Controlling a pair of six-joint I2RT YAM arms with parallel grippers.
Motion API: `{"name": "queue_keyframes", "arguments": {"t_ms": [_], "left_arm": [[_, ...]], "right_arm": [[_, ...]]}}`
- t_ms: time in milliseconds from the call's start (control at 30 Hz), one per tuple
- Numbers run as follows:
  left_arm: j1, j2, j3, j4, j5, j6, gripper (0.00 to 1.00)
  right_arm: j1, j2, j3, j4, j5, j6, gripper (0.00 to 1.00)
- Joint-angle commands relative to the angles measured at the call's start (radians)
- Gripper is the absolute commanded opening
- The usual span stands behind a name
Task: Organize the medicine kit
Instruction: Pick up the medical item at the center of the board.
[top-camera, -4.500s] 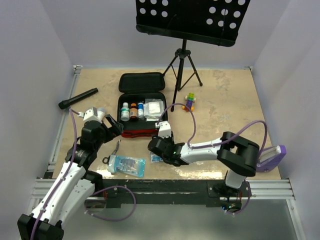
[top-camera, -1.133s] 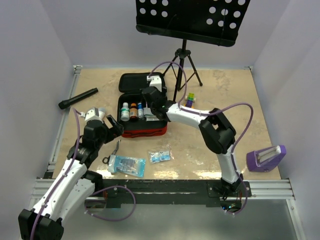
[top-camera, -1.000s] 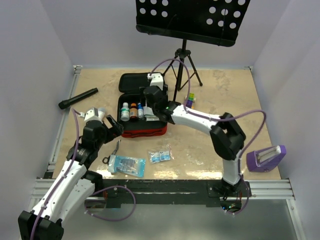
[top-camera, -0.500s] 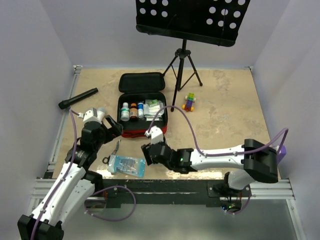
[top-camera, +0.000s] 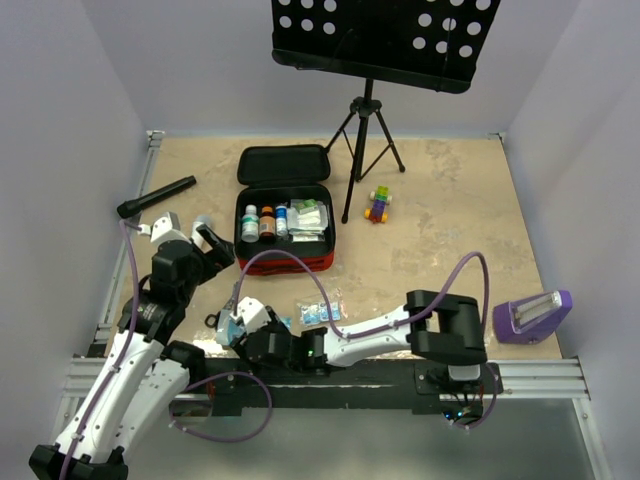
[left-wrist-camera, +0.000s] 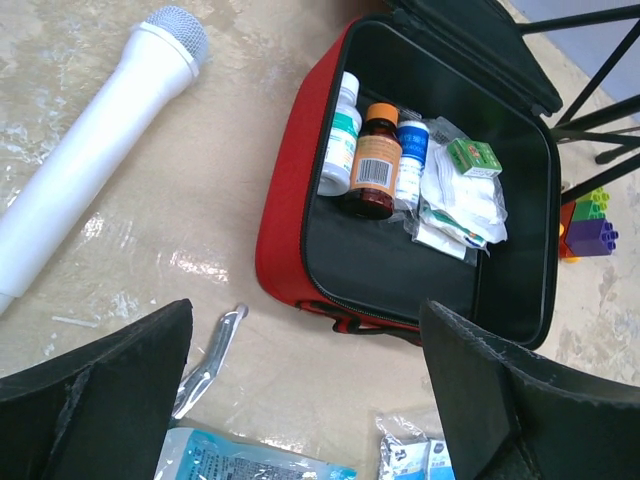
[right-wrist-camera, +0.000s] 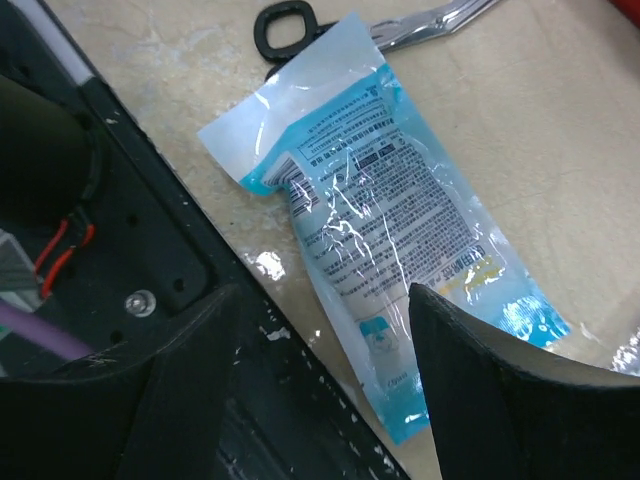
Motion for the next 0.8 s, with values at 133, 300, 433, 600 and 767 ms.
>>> {"name": "queue_keyframes", "arguments": {"t_ms": [133, 300, 433, 600, 767], "left_arm": [[0.005, -0.012, 0.028, -0.018, -0.03, -0.013, 1.0], [0.005, -0.015, 0.019, -0.015, -0.029, -0.013, 1.0], [0.005, -0.015, 0.017, -0.015, -0.027, -0.009, 1.0], [0.005, -0.014, 0.008, 0.0, -0.01, -0.016, 1.0], [0.005, -0.015, 0.014, 0.005, -0.012, -0.016, 1.0]], "right_arm": [[-0.002, 0.116, 0.069, -0.003, 0.052, -0.012, 0.63], [-0.001, 0.144, 0.075, -0.035, 0.124, 0.029, 0.44], [0.001, 0.085, 0.024, -0.047, 0.155, 0.049, 0.25], [0.01, -0.038, -0.012, -0.121, 0.199, 0.045, 0.01], [0.025, -0.256, -0.051, -0.184, 0.23, -0.023, 0.0]]}}
